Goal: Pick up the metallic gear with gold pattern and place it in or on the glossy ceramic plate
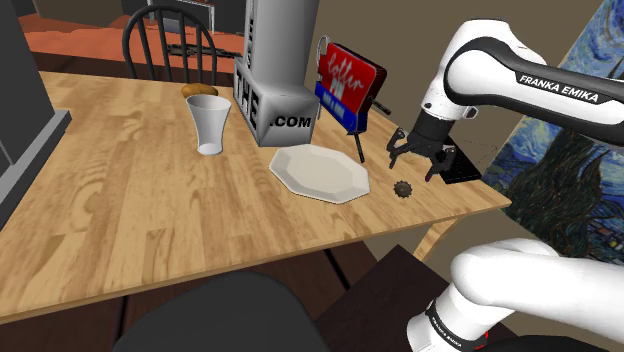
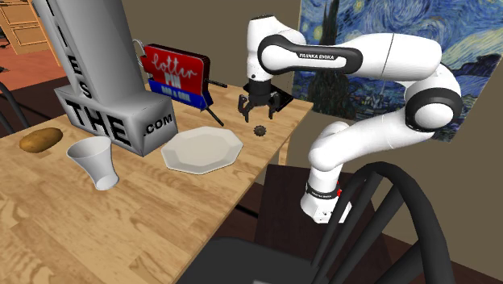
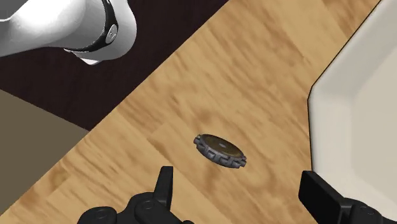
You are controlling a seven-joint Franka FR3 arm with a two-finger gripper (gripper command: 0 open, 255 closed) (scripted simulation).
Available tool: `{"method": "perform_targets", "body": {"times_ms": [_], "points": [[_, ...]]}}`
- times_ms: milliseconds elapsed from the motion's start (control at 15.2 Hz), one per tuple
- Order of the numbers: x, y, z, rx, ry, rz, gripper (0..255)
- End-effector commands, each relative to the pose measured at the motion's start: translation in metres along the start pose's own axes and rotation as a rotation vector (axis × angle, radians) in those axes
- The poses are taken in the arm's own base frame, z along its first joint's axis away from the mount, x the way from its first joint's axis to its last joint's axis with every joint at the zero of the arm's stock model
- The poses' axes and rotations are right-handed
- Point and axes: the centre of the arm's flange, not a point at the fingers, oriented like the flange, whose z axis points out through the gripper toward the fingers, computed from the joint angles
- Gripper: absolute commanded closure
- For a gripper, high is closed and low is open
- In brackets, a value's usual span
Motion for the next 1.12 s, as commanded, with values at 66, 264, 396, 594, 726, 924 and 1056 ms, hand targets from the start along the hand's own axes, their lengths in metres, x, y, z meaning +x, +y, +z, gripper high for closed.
{"method": "perform_targets", "body": {"times_ms": [66,264,396,594,726,924,1056], "points": [[0.001,0.005,0.018,-0.002,-0.01,0.073,0],[0.001,0.005,0.033,-0.002,-0.01,0.073,0],[0.0,0.005,0.042,-0.002,-0.01,0.073,0],[0.0,0.005,0.042,-0.002,-0.01,0.073,0],[0.0,0.005,0.042,-0.002,-0.01,0.073,0],[0.001,0.005,0.042,-0.002,-0.01,0.073,255],[0.001,0.005,0.042,-0.002,-0.01,0.073,255]]}}
